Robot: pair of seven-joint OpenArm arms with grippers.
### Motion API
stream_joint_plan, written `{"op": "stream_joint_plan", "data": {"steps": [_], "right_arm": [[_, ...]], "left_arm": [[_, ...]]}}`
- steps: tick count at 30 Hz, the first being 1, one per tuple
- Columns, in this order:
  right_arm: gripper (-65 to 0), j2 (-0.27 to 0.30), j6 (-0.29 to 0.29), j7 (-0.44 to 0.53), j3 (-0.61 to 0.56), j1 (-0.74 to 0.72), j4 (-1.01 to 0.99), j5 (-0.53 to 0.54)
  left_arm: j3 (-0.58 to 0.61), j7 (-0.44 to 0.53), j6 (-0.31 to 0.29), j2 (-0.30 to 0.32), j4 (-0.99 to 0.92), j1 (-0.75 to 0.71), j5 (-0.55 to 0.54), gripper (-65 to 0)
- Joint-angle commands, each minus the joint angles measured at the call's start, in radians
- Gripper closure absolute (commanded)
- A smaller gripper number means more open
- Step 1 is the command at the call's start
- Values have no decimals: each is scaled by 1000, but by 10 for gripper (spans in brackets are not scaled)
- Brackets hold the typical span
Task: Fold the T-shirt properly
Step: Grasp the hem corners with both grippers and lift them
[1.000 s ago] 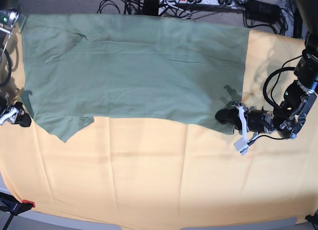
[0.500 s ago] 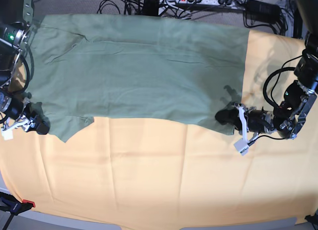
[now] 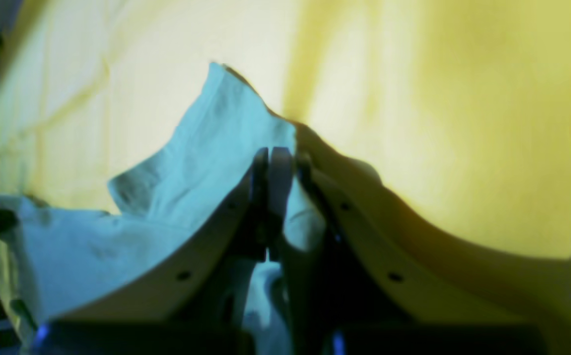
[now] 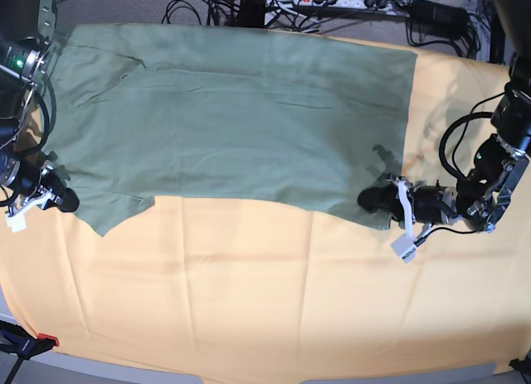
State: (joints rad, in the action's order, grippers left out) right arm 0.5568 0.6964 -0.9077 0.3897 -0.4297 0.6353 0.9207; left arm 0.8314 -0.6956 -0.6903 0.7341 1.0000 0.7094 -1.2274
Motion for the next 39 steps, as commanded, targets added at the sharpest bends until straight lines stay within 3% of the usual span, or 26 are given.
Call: {"op": "stream_joint_plan", "data": {"steps": [1, 8, 13, 20, 27, 31, 32, 35, 39], "right_arm": [[0, 21, 2, 28, 2, -32, 11, -7], [0, 20, 2, 67, 2, -112, 11, -69], [0, 20, 2, 114, -11, -175, 11, -136], [0, 21, 2, 269, -187, -255, 11, -279], [0, 22, 2, 300, -259, -302, 11, -323], [0, 16, 2, 203, -259, -297, 11, -315], [0, 16, 2, 194, -259, -293, 11, -315], [0, 14, 2, 189, -259, -269, 11, -282], [0, 16, 2, 90, -259, -222, 19, -213]], "left_arm": [[-10, 35, -8, 14, 8, 37, 8, 0], [-11, 201, -6, 13, 8, 53, 176, 0], [-11, 275, 51, 13, 8, 85, 296, 0], [-11, 419, 112, 3, 8, 126, 438, 0], [-11, 414, 121, -39, 6, 132, 517, 0], [-11, 394, -3, -35, 6, 130, 513, 0], [-11, 386, -8, -35, 6, 131, 509, 0], [-11, 343, -8, -30, 7, 128, 423, 0], [-11, 256, -8, -19, 7, 122, 316, 0]]}}
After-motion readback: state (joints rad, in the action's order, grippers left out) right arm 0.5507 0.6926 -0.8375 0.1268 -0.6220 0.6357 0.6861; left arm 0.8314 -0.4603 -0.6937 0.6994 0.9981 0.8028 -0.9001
